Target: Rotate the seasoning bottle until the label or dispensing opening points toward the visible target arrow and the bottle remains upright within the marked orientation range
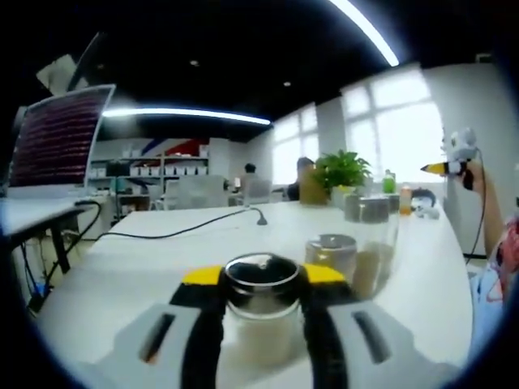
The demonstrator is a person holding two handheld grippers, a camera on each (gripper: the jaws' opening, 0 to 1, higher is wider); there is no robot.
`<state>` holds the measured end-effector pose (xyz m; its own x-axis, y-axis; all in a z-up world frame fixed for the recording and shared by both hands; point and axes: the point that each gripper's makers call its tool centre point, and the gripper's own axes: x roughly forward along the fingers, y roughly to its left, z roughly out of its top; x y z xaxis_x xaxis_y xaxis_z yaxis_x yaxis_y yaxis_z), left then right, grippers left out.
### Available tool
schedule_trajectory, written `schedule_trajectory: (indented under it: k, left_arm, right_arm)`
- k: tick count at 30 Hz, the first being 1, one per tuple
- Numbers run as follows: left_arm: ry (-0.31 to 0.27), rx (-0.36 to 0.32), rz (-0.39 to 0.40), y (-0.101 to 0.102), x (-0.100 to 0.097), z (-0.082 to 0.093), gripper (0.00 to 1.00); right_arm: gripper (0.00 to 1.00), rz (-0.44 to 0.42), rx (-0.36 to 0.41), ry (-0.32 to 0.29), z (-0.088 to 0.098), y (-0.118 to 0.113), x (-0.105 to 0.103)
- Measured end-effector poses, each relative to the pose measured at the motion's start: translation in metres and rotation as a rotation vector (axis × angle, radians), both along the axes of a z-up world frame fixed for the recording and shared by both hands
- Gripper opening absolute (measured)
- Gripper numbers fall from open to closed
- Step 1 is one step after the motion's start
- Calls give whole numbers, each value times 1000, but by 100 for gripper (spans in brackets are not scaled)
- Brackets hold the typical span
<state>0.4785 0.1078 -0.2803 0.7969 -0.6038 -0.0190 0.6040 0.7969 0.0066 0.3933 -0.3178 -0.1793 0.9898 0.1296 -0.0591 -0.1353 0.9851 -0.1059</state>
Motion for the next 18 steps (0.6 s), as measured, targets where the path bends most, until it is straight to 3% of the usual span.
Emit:
schedule_trajectory:
  k: [18]
  left_arm:
    - [-5,34,-113,-3,-4,-2,37]
  right_arm:
    - [97,3,-18,-9,4,5,-2]
